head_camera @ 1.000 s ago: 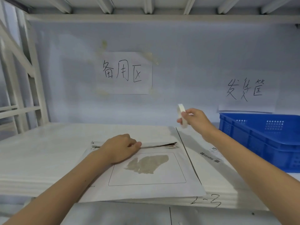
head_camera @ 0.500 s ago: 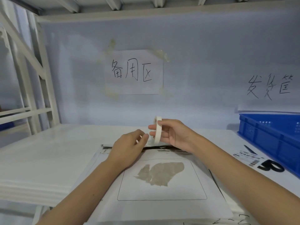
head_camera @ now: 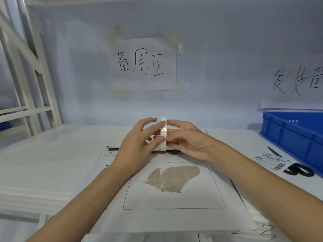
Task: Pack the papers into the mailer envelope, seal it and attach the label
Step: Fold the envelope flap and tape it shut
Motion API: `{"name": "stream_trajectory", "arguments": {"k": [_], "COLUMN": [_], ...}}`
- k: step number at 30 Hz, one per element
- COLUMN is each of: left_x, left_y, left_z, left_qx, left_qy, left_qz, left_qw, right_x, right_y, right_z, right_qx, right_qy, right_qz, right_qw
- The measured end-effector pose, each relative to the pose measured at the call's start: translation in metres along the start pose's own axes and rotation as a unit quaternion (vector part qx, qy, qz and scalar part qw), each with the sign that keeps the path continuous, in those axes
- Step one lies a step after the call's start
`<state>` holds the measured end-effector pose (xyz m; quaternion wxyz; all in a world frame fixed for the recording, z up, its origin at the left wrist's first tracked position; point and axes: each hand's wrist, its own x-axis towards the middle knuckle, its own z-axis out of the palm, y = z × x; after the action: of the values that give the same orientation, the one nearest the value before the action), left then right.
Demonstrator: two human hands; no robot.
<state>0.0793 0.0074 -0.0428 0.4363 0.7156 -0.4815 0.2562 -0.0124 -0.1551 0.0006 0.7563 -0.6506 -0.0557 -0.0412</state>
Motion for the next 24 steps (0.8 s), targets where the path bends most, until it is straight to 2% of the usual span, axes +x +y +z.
{"name": "stream_trajectory", "arguments": {"k": [12,18,21,24], "left_x": [-0.002,-0.003,-0.002,-0.001], "left_y": [0.006,0.011,0.011,0.017], "left_z": [-0.003,-0.002,-0.003,-0.006], "left_qx": [0.068,0.086,0.073,-0.029], "left_qy": [0.096,-0.027,-0.023,0.012], "left_qz": [0.089,0.065,0.049,-0.022], "left_qw": [0.989,0.994,0.996,0.999], "right_x": [0.0,0.0,-0.004,-0.006], "right_y": [-0.001,-0.006,-0.008,-0.009], "right_z": [0.009,0.007,0.007,0.008], "right_qx": [0.037,0.09,0.066,-0.055], "right_qy": [0.021,0.047,0.024,0.009], "right_qz": [-0.039,-0.044,-0.024,-0.03], "right_qw": [0.998,0.994,0.997,0.998]}}
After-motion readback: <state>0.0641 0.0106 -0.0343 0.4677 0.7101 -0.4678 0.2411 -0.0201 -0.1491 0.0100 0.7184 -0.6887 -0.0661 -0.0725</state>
